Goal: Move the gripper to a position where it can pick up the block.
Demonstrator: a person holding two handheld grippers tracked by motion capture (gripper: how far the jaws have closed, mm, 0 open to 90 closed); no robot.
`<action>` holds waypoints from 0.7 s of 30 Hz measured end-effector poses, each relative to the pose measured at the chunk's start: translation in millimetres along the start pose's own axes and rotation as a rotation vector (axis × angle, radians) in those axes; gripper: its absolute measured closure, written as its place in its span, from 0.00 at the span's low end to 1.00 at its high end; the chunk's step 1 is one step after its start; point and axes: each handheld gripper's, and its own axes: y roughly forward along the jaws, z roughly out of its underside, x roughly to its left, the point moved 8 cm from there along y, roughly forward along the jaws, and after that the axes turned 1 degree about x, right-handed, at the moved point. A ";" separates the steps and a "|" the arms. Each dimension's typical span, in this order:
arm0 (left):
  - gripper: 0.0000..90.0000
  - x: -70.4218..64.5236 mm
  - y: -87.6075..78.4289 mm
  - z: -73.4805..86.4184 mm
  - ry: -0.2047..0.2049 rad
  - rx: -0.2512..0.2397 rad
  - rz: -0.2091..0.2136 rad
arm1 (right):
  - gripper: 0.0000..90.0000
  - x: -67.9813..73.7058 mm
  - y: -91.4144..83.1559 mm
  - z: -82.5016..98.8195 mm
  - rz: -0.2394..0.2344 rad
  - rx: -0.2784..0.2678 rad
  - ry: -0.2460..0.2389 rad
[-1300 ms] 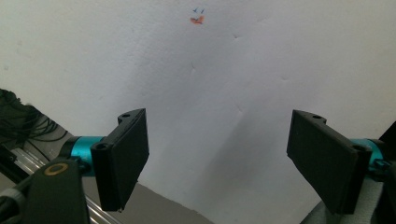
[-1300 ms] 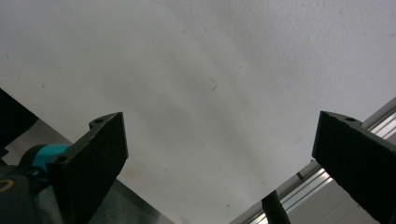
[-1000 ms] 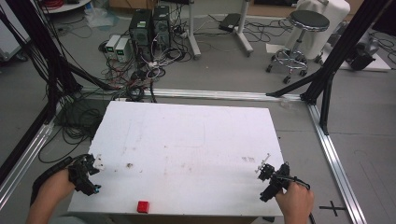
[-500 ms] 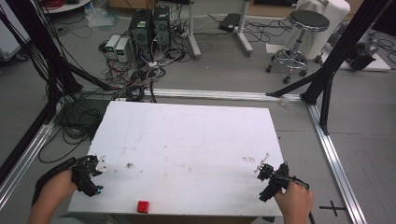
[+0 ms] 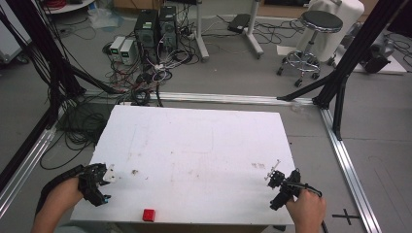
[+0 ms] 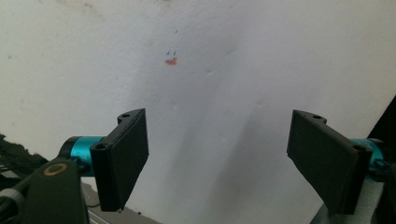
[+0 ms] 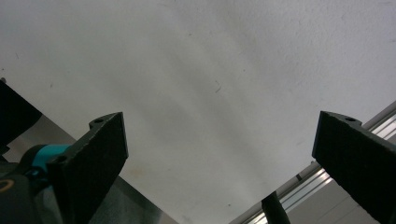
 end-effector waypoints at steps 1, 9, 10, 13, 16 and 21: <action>0.23 -1.6 0.1 -2.3 0.005 -0.008 0.004 | 0.03 0.3 0.0 -0.1 -0.001 -0.002 0.002; 0.23 -11.8 -0.6 -17.2 0.061 -0.030 0.025 | 0.03 0.1 0.0 -0.6 0.003 -0.002 -0.007; 0.23 -12.8 -0.9 -19.0 0.070 -0.030 0.026 | 0.03 0.1 0.1 -0.7 0.003 -0.003 -0.006; 0.23 -16.8 -0.8 -24.2 0.090 -0.034 0.032 | 0.03 0.0 -0.6 -0.5 0.003 -0.002 -0.008; 0.23 -20.5 -0.9 -29.6 0.111 -0.044 0.037 | 0.03 0.0 -0.5 -0.3 0.002 -0.004 -0.008; 0.23 -24.1 -0.6 -36.9 0.145 -0.053 0.028 | 0.03 0.3 -0.9 -0.2 0.000 -0.005 -0.008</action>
